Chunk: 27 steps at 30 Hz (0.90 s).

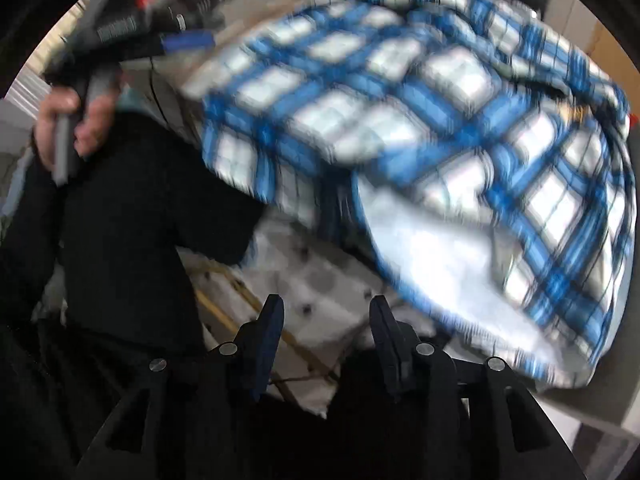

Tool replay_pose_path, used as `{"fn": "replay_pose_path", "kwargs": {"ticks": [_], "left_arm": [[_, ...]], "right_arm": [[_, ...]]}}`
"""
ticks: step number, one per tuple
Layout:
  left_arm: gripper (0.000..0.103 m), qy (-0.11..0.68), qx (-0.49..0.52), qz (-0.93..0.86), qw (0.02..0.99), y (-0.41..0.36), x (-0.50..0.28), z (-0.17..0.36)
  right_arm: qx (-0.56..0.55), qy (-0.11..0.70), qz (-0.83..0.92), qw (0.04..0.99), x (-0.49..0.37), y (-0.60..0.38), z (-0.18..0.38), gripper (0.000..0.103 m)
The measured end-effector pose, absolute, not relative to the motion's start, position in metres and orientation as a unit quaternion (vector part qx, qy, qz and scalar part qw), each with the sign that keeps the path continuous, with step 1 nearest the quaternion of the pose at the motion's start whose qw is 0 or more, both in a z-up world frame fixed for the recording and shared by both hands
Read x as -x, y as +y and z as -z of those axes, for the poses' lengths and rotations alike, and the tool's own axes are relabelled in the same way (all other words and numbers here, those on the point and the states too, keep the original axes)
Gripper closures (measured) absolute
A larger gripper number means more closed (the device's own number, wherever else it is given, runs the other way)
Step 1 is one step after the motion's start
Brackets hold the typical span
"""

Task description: Fold large clothes

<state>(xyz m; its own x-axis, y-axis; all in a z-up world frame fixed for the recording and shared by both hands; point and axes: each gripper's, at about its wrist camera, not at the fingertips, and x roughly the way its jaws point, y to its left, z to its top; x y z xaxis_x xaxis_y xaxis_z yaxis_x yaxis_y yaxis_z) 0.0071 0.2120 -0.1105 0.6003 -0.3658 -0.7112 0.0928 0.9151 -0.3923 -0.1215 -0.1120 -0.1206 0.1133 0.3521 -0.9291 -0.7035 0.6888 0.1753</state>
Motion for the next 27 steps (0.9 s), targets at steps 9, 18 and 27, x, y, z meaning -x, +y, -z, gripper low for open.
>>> {"fn": "replay_pose_path", "kwargs": {"ticks": [9,18,27], "left_arm": [[0.032,0.43,0.147,0.126,0.882,0.208,-0.008,0.112],[0.032,0.432,0.133,0.115,0.885,0.202,-0.008,0.113],[0.032,0.436,0.127,0.116,0.883,0.195,-0.011,0.113]], "right_arm": [[0.161,0.512,-0.291,0.792,0.072,-0.156,0.111,0.027],[0.11,0.548,-0.304,0.771,0.05,-0.166,0.142,0.102],[0.233,0.463,-0.3,0.801,0.107,-0.183,0.088,0.102]]}}
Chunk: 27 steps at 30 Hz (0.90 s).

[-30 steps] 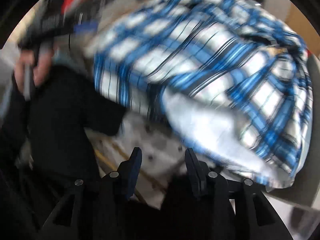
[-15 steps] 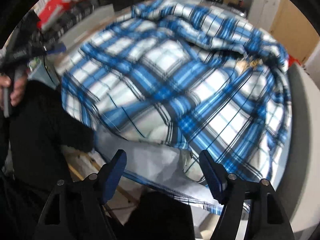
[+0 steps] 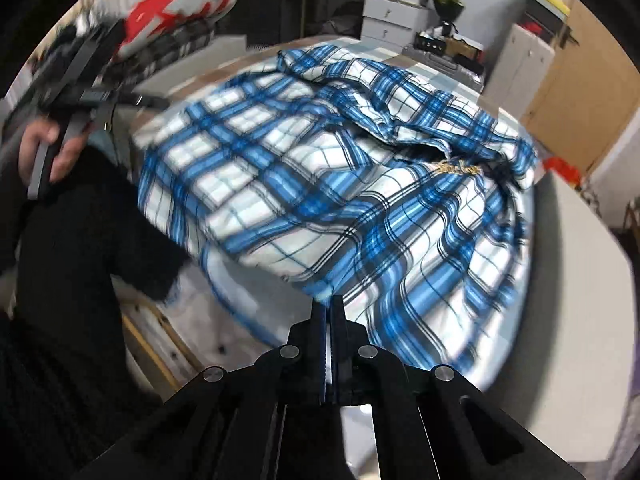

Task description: Fold large clothes

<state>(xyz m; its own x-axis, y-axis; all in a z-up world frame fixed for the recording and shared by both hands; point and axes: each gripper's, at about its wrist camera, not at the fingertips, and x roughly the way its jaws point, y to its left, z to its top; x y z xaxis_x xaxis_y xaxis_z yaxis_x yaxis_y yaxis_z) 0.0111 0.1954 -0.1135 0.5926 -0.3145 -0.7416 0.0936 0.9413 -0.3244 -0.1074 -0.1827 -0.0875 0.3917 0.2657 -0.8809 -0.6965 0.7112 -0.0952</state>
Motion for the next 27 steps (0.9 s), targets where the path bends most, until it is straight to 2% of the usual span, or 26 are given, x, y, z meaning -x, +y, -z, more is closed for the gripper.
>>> {"fn": "replay_pose_path", "kwargs": {"ticks": [6,10,12,13,14,17,21,23,27], "left_arm": [[0.032,0.441,0.118,0.108,0.883,0.191,-0.012,0.114],[0.032,0.448,0.117,0.097,0.881,0.199,-0.006,0.111],[0.032,0.459,0.122,0.102,0.874,0.204,0.0,0.11],[0.032,0.47,0.123,0.107,0.867,0.205,0.003,0.113],[0.032,0.483,0.12,0.108,0.861,0.205,0.005,0.116],[0.032,0.53,0.114,0.103,0.834,0.202,0.012,0.136],[0.032,0.571,0.132,0.108,0.803,0.189,0.02,0.164],[0.032,0.574,0.135,0.108,0.8,0.181,0.02,0.175],[0.032,0.577,0.159,0.088,0.796,0.175,0.009,0.193]], "right_arm": [[0.266,0.57,-0.276,0.727,0.102,-0.179,0.153,0.101],[0.19,0.566,-0.292,0.747,0.093,-0.186,0.136,0.097],[0.101,0.531,-0.338,0.77,0.089,-0.19,0.108,0.077],[0.047,0.508,-0.368,0.778,0.088,-0.192,0.092,0.052],[0.015,0.486,-0.39,0.782,0.087,-0.192,0.082,0.033],[-0.053,0.415,-0.46,0.783,0.087,-0.18,0.055,0.031],[-0.101,0.362,-0.508,0.775,0.078,-0.155,0.046,0.03],[-0.124,0.351,-0.522,0.767,0.075,-0.148,0.049,0.023],[-0.181,0.366,-0.524,0.747,0.062,-0.157,0.077,0.022]]}}
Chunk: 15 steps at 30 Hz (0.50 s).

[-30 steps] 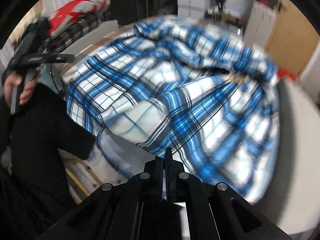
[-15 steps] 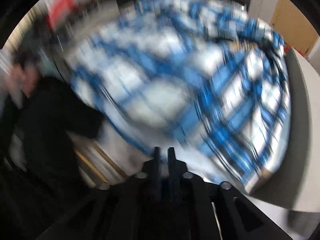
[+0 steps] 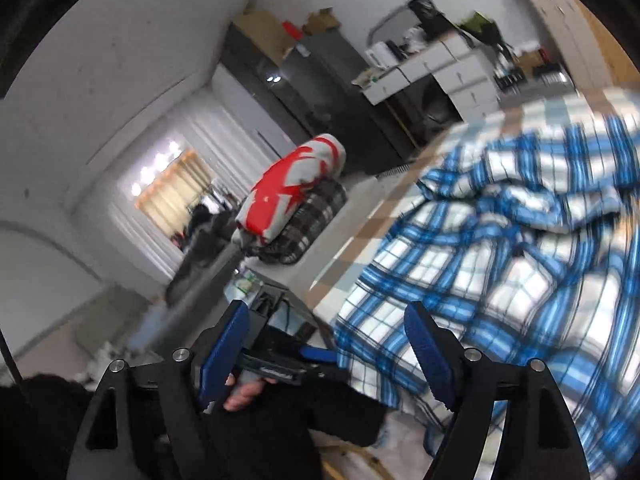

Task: Fold large clothes
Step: 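Lower the left gripper onto the plaid shirt edge and close it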

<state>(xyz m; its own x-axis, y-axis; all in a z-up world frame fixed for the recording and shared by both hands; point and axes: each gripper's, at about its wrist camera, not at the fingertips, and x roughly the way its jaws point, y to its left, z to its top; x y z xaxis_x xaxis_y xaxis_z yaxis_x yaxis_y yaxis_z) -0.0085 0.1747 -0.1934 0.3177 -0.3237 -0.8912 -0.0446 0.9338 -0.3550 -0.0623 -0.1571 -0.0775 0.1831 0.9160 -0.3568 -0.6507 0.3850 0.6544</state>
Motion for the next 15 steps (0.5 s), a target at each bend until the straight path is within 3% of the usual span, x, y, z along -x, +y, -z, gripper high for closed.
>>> {"fn": "replay_pose_path", "kwargs": {"ticks": [7,12,13,15], "left_arm": [[0.032,0.595,0.165,0.057,0.784,0.16,-0.006,0.225],[0.034,0.56,0.177,0.065,0.807,0.163,-0.006,0.22],[0.037,0.551,0.19,0.075,0.809,0.164,-0.004,0.215],[0.065,0.535,0.198,0.095,0.816,0.167,0.002,0.207]], "right_arm": [[-0.207,0.356,-0.515,0.751,0.067,-0.177,0.078,0.02],[-0.19,0.343,-0.53,0.752,0.077,-0.17,0.069,0.019],[-0.183,0.344,-0.531,0.752,0.079,-0.169,0.068,0.018],[-0.176,0.348,-0.53,0.753,0.081,-0.166,0.07,0.018]]}}
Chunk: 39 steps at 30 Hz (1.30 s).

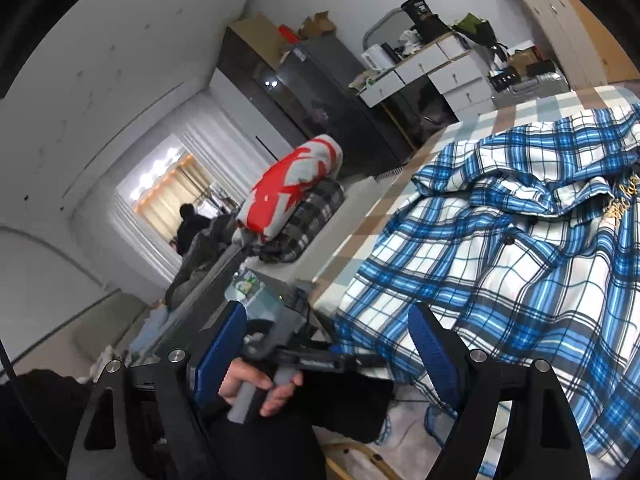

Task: Fold large clothes
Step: 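Lower the left gripper onto the plaid shirt edge and close it, then grasp the shirt edge with the right gripper while the left gripper holds it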

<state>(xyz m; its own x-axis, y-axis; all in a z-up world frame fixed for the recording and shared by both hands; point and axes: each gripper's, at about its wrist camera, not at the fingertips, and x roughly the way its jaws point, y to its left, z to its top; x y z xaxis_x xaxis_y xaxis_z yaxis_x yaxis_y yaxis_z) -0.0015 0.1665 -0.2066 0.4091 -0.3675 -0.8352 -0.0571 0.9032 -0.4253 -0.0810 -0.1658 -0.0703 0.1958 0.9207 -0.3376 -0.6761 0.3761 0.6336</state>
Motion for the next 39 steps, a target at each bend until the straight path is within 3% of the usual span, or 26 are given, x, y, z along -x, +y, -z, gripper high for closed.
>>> {"fn": "replay_pose_path", "kwargs": {"ticks": [3,5,15,22,33,34,36,37,38,39], "left_arm": [[0.092,0.508,0.203,0.123,0.828,0.17,0.011,0.193],[0.096,0.488,0.206,0.148,0.835,0.172,0.018,0.181],[0.098,0.423,0.16,0.206,0.868,0.165,0.015,0.127],[0.101,0.4,0.153,0.235,0.873,0.167,-0.009,0.103],[0.101,0.408,0.188,0.28,0.848,0.169,-0.031,0.08],[0.101,0.411,0.191,0.285,0.845,0.169,-0.031,0.079],[0.102,0.42,0.194,0.286,0.839,0.173,-0.033,0.08],[0.101,0.422,0.194,0.284,0.839,0.175,-0.033,0.081],[0.101,0.422,0.191,0.282,0.84,0.177,-0.032,0.081],[0.102,0.421,0.184,0.276,0.844,0.18,-0.032,0.083]], "right_arm": [[-0.174,0.354,-0.531,0.75,0.08,-0.162,0.073,0.018],[-0.176,0.355,-0.531,0.749,0.079,-0.161,0.074,0.018],[-0.166,0.379,-0.533,0.738,0.077,-0.152,0.083,0.018],[-0.024,0.423,-0.521,0.741,0.097,-0.089,0.107,0.018],[0.108,0.395,-0.431,0.804,0.085,0.001,0.13,0.02],[0.107,0.394,-0.421,0.81,0.081,0.002,0.132,0.024],[0.083,0.394,-0.41,0.819,0.071,-0.005,0.134,0.055],[0.064,0.407,-0.402,0.818,0.064,-0.01,0.136,0.081],[0.046,0.418,-0.393,0.818,0.059,-0.015,0.137,0.099],[0.028,0.422,-0.385,0.82,0.055,-0.02,0.138,0.101]]}}
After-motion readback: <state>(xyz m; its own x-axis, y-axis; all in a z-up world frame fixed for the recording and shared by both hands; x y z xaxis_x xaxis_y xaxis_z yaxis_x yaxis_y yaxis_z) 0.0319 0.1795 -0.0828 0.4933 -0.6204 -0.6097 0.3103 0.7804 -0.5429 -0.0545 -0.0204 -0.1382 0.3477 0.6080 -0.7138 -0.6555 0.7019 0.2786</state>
